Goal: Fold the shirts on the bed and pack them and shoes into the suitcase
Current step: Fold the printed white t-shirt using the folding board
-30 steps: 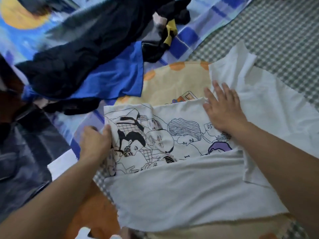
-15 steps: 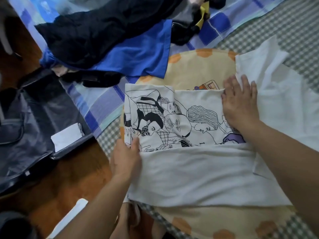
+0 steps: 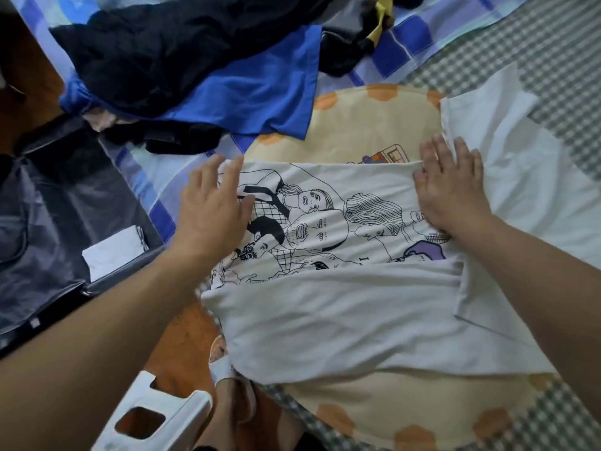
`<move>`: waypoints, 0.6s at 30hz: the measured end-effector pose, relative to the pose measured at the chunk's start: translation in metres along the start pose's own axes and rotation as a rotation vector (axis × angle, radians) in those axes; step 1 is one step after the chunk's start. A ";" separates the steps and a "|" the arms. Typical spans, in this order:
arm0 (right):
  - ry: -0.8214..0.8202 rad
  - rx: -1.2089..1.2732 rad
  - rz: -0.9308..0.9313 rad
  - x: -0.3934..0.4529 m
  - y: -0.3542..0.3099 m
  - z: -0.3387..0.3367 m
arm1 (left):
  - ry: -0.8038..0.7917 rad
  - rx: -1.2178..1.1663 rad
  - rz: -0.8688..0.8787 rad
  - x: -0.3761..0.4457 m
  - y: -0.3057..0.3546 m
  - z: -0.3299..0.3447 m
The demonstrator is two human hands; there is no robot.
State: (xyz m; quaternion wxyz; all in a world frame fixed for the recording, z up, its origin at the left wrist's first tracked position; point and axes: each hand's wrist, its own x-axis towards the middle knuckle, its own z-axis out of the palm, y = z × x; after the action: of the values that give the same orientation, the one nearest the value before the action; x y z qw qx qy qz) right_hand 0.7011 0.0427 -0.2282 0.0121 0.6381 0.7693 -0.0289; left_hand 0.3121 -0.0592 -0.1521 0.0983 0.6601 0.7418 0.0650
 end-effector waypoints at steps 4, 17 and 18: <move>0.176 0.142 0.112 -0.024 -0.007 -0.015 | 0.032 -0.341 -0.528 -0.005 0.009 -0.002; 0.390 1.438 1.705 -0.266 0.080 -0.065 | -0.490 -0.974 -1.005 -0.216 0.006 0.038; 0.406 1.527 1.702 -0.256 0.096 -0.063 | -0.502 -1.041 -1.041 -0.217 0.003 0.036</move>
State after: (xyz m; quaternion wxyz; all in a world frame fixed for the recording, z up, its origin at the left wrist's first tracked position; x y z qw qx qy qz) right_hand 0.8436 -0.1867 -0.1535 -0.4841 0.7832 -0.1381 -0.3651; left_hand 0.3473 -0.2758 -0.1729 0.5786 0.0904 0.7858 0.1988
